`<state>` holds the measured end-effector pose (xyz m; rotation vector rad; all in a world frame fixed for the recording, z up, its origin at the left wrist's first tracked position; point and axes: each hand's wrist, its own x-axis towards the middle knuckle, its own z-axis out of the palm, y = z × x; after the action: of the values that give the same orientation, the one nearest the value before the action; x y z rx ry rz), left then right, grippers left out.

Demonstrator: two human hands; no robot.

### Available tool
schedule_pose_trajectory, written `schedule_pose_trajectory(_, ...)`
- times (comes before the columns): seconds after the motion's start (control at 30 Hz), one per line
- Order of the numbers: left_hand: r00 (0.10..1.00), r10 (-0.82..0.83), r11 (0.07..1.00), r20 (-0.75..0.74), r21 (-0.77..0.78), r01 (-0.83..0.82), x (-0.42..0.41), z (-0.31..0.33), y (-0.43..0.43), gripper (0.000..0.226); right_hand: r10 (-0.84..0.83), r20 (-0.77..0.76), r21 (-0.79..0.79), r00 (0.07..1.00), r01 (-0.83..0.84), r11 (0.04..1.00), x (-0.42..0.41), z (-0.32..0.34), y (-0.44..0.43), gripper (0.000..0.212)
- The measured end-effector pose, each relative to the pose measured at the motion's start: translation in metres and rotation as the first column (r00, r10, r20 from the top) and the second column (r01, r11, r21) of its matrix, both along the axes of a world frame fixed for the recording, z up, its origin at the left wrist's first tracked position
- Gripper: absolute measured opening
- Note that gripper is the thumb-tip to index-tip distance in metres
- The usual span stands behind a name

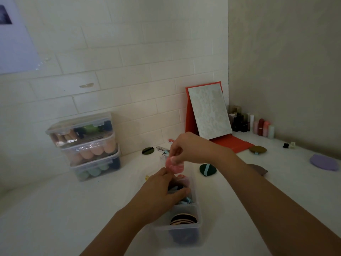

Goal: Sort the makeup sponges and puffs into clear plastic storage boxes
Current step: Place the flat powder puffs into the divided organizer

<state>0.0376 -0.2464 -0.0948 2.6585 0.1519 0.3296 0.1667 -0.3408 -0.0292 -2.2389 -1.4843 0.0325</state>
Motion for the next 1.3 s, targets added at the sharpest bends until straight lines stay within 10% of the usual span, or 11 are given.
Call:
schedule_pose_trajectory(0.7,0.999,0.035,0.999,0.027,0.041,-0.036,0.001,0.000,-0.001,0.042,-0.005,0.488,-0.326,0.873,0.188,0.927,-0.025,-0.005,0.019,0.013)
schedule_pose_trajectory(1.3,0.999,0.051,0.995,-0.011,0.088,-0.049,0.003,0.001,-0.001,0.046,-0.116,0.007,-0.328,0.993,0.112,0.938,-0.001,0.004,-0.003,0.019)
